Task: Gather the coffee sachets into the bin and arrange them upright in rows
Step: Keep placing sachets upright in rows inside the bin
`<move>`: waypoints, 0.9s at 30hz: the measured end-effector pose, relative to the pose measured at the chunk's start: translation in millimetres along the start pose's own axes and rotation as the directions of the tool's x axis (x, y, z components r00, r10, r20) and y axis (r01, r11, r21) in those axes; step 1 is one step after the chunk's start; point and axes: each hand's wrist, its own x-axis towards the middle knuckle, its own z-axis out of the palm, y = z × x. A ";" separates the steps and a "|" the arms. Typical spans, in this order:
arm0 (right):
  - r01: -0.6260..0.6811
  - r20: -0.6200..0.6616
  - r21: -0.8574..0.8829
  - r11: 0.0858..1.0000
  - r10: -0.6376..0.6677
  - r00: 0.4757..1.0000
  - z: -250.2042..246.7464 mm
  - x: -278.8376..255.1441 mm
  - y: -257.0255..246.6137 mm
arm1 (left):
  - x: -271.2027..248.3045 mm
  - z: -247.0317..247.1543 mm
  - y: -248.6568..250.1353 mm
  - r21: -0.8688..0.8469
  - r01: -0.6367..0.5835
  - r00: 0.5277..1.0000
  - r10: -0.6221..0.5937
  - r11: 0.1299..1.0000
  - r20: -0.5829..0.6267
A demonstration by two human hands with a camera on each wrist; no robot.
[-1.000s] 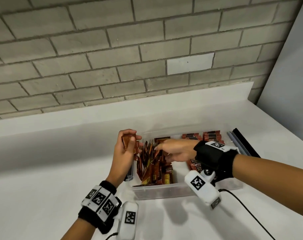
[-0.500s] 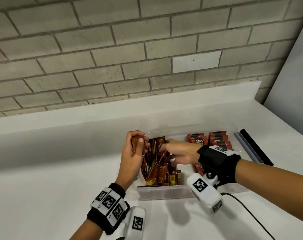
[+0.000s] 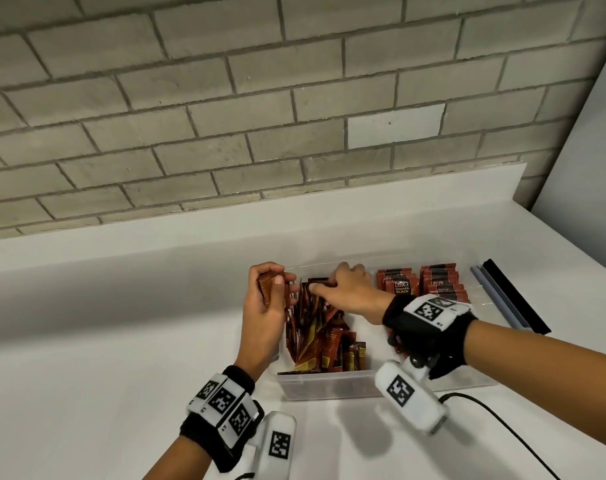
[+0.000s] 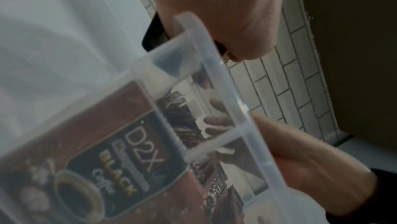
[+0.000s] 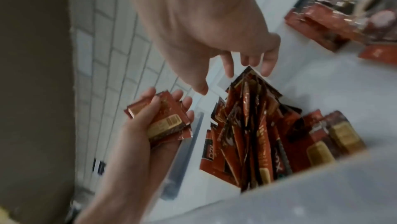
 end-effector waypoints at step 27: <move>0.105 0.087 0.338 0.935 -0.142 0.986 -65.9 -56.5 -9.5 | -10.8 19.2 43.6 -0.382 0.282 0.947 -0.320 0.880 -0.038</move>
